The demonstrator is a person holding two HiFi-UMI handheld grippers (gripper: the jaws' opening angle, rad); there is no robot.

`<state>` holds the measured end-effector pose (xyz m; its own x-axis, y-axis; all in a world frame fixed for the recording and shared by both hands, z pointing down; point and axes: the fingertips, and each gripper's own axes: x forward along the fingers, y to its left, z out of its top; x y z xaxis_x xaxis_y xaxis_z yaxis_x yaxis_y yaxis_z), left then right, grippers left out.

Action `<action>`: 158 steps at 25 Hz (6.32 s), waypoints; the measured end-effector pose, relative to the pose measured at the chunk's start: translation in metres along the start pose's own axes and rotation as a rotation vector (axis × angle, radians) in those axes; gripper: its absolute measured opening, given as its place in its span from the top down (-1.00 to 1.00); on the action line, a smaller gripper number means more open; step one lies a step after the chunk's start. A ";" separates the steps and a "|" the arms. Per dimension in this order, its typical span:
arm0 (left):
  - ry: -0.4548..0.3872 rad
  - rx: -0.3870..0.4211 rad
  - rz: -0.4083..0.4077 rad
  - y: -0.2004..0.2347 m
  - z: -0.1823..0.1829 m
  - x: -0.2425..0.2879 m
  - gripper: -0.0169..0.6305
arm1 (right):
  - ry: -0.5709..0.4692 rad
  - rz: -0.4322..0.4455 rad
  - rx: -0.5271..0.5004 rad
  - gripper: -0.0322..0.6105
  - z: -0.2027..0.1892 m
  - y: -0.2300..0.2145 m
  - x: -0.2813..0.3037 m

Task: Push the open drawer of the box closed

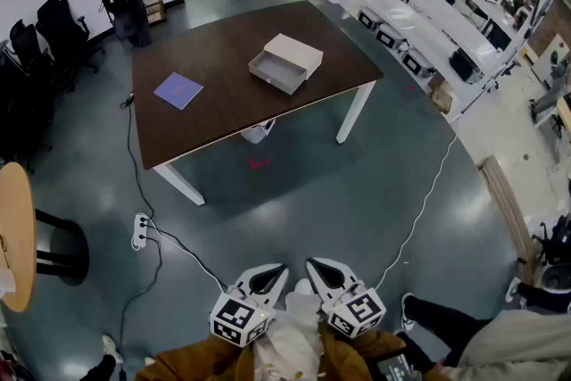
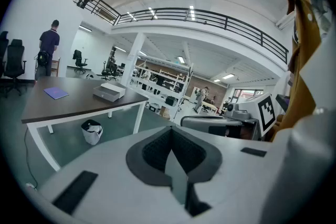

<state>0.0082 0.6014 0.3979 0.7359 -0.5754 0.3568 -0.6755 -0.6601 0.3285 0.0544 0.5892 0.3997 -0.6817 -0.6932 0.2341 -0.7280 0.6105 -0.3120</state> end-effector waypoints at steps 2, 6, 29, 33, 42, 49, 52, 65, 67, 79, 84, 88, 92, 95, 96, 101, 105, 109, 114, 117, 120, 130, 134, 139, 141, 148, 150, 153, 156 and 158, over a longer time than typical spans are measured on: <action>-0.001 0.000 0.000 0.001 0.002 0.001 0.93 | -0.001 -0.001 -0.002 0.90 0.002 -0.001 0.002; 0.000 -0.002 -0.003 0.001 0.002 0.002 0.93 | -0.004 -0.001 -0.009 0.90 0.004 0.000 0.002; 0.036 -0.020 0.047 -0.033 0.002 0.068 0.93 | -0.043 0.025 0.118 0.90 0.005 -0.079 -0.037; 0.027 -0.044 0.081 -0.017 0.018 0.081 0.93 | -0.021 0.039 0.132 0.90 0.012 -0.097 -0.024; 0.000 -0.092 0.088 0.090 0.044 0.133 0.93 | 0.055 0.079 0.115 0.90 0.019 -0.139 0.089; -0.005 -0.086 0.006 0.251 0.132 0.202 0.93 | 0.056 0.048 0.132 0.90 0.079 -0.205 0.251; 0.017 -0.069 -0.026 0.305 0.168 0.217 0.93 | 0.054 0.026 0.141 0.90 0.114 -0.223 0.314; 0.028 -0.081 -0.044 0.441 0.250 0.269 0.93 | 0.057 0.018 0.092 0.90 0.187 -0.275 0.468; 0.038 -0.086 -0.040 0.451 0.249 0.279 0.93 | 0.074 0.024 0.080 0.90 0.182 -0.283 0.481; 0.183 -0.053 0.049 0.514 0.230 0.351 0.81 | 0.156 0.060 0.078 0.90 0.172 -0.348 0.509; 0.277 0.009 0.069 0.530 0.206 0.393 0.46 | 0.167 0.046 0.072 0.90 0.166 -0.379 0.499; 0.332 0.081 0.092 0.548 0.190 0.422 0.31 | 0.179 0.060 0.067 0.90 0.166 -0.386 0.496; 0.390 0.124 0.100 0.570 0.169 0.449 0.28 | 0.182 0.057 0.064 0.90 0.166 -0.395 0.496; 0.435 0.151 0.121 0.587 0.154 0.466 0.28 | 0.197 0.057 0.080 0.90 0.163 -0.399 0.498; 0.453 0.156 0.132 0.593 0.149 0.471 0.28 | 0.202 0.057 0.084 0.90 0.162 -0.400 0.499; 0.527 0.137 0.153 0.614 0.130 0.488 0.28 | 0.217 0.064 0.097 0.90 0.158 -0.404 0.501; 0.551 0.137 0.162 0.626 0.125 0.499 0.28 | 0.231 0.060 0.113 0.90 0.155 -0.407 0.500; 0.584 0.152 0.159 0.634 0.117 0.505 0.28 | 0.231 0.046 0.120 0.90 0.153 -0.412 0.503; 0.609 0.165 0.153 0.636 0.113 0.513 0.34 | 0.224 -0.006 0.084 0.90 0.152 -0.431 0.506; 0.617 0.179 0.154 0.637 0.112 0.517 0.45 | 0.235 -0.029 0.055 0.90 0.149 -0.441 0.511; 0.630 0.185 0.153 0.638 0.110 0.518 0.50 | 0.246 -0.035 0.047 0.89 0.144 -0.445 0.516; 0.653 0.163 0.163 0.644 0.109 0.524 0.69 | 0.296 -0.024 0.046 0.90 0.123 -0.454 0.533; 0.652 0.129 0.168 0.645 0.109 0.528 0.72 | 0.307 -0.013 0.048 0.90 0.120 -0.454 0.536; 0.664 0.124 0.185 0.645 0.108 0.528 0.73 | 0.310 -0.004 0.043 0.90 0.118 -0.456 0.536; 0.658 0.122 0.186 0.644 0.111 0.528 0.73 | 0.308 0.000 0.041 0.90 0.118 -0.457 0.538; 0.647 0.126 0.183 0.639 0.121 0.530 0.73 | 0.296 0.015 0.036 0.90 0.122 -0.457 0.542; 0.653 0.129 0.183 0.638 0.121 0.531 0.73 | 0.294 0.016 0.035 0.90 0.123 -0.456 0.542; 0.655 0.125 0.187 0.637 0.121 0.531 0.73 | 0.291 0.018 0.036 0.90 0.123 -0.456 0.540; 0.649 0.113 0.187 0.636 0.121 0.534 0.73 | 0.291 0.018 0.036 0.90 0.123 -0.457 0.539; 0.645 0.105 0.192 0.637 0.123 0.536 0.73 | 0.290 0.018 0.038 0.90 0.125 -0.457 0.538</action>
<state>-0.0220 -0.1865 0.6909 0.4064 -0.3055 0.8611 -0.7595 -0.6369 0.1324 0.0291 -0.1105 0.5535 -0.6908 -0.5407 0.4800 -0.7161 0.6032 -0.3512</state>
